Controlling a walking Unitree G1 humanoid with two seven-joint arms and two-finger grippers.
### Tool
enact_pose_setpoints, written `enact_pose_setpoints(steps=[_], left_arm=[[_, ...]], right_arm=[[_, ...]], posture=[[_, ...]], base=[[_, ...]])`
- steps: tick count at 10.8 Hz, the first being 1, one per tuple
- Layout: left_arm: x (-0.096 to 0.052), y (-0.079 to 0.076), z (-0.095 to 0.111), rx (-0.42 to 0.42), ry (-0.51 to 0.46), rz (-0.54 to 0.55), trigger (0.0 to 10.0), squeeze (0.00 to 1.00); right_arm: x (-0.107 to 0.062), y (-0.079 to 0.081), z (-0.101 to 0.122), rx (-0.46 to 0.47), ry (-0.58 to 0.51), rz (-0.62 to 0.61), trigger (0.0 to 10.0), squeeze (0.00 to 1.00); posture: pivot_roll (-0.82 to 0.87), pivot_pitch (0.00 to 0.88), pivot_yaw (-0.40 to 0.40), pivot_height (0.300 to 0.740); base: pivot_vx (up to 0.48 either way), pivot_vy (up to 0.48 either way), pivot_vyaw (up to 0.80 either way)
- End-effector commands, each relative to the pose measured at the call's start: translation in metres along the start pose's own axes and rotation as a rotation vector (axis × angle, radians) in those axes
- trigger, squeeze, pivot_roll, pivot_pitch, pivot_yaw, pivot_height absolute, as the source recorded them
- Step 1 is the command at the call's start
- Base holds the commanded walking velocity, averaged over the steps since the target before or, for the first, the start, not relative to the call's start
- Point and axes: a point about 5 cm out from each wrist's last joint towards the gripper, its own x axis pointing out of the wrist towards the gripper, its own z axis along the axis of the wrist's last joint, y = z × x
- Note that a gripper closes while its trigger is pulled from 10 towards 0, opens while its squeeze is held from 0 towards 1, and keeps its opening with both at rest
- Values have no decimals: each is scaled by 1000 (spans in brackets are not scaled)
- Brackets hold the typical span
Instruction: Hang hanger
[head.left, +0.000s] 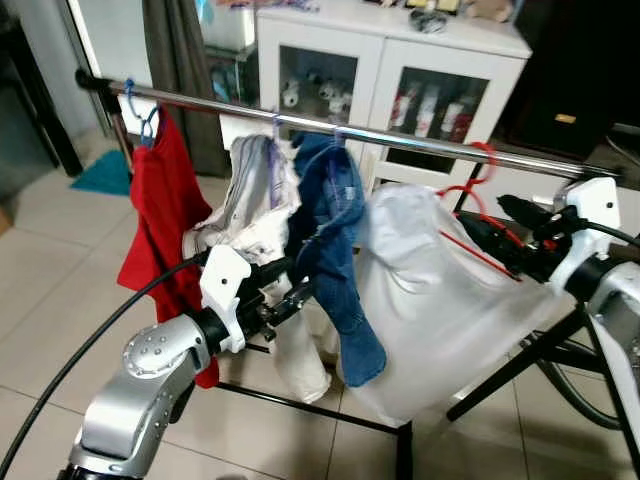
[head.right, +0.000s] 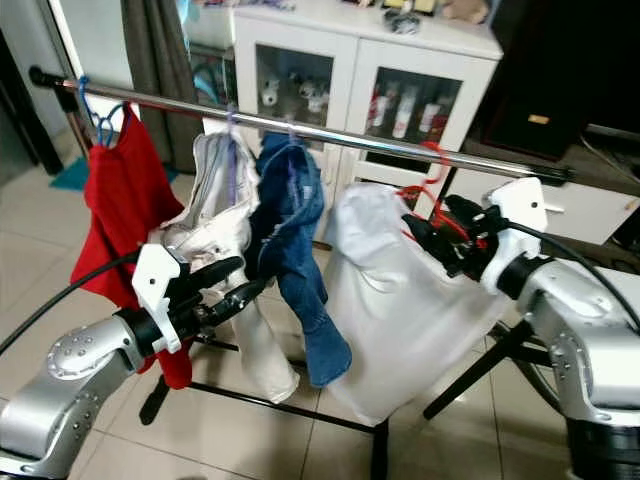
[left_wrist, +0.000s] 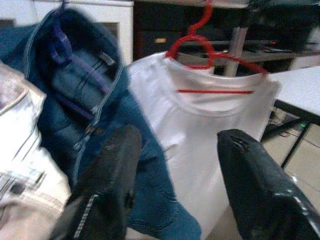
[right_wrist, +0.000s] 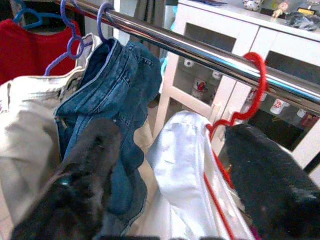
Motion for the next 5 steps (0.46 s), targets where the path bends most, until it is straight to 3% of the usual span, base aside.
enact_pose_setpoints(steps=[1, 5], left_arm=[[-1, -1, 10, 5, 2, -80, 10000, 1000], [0, -7, 12, 1, 48, -205, 10000, 1000]], right_arm=[[8, -4, 7, -36, 23, 6, 10000, 1000], [25, -10, 3, -3, 96, 51, 10000, 1000]], posture=[[66, 0, -63, 740], [56, 0, -49, 740]], base=[[0, 0, 0], [0, 0, 0]])
